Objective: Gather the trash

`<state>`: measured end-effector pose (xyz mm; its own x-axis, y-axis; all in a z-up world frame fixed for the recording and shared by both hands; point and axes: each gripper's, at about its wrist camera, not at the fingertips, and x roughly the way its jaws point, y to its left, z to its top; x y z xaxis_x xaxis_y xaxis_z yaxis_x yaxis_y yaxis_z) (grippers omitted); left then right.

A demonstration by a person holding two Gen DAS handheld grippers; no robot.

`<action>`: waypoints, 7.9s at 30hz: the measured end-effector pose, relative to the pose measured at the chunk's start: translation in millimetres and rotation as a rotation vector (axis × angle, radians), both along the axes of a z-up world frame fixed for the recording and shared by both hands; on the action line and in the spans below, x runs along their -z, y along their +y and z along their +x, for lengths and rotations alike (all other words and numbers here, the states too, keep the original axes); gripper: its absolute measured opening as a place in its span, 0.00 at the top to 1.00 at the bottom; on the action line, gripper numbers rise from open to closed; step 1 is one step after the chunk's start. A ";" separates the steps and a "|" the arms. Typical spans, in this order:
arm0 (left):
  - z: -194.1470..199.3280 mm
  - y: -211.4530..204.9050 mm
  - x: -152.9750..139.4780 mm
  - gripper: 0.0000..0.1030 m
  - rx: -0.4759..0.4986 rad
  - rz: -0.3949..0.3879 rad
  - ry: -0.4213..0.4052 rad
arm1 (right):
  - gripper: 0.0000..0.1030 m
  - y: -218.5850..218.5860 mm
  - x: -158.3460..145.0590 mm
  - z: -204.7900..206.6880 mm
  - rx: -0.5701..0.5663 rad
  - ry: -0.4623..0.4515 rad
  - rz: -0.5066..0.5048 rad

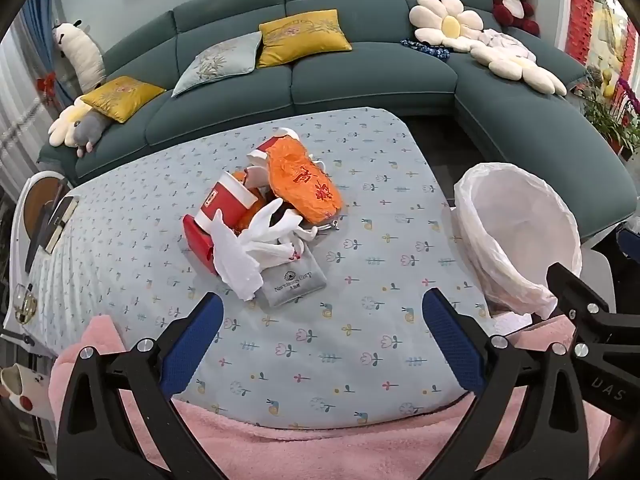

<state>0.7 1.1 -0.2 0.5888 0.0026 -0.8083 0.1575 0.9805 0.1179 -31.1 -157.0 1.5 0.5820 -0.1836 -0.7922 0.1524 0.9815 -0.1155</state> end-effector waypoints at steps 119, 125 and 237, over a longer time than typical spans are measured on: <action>0.1 7.4 -6.4 0.09 -0.001 -0.036 -0.024 | 0.07 0.0 -7.1 0.3 0.002 -0.006 -0.038; -0.2 11.0 -6.2 0.09 -0.009 -0.037 -0.037 | 0.07 -0.5 -7.6 0.6 0.002 -0.006 -0.040; 73.4 71.7 -10.8 0.94 0.131 -0.410 0.058 | 0.97 69.9 -32.5 104.6 -0.092 -0.108 0.277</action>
<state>74.1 72.9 10.6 0.5165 -0.3975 -0.7585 0.2791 0.9155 -0.2898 73.5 -87.1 34.0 0.6697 0.0878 -0.7374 0.0586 0.9836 0.1704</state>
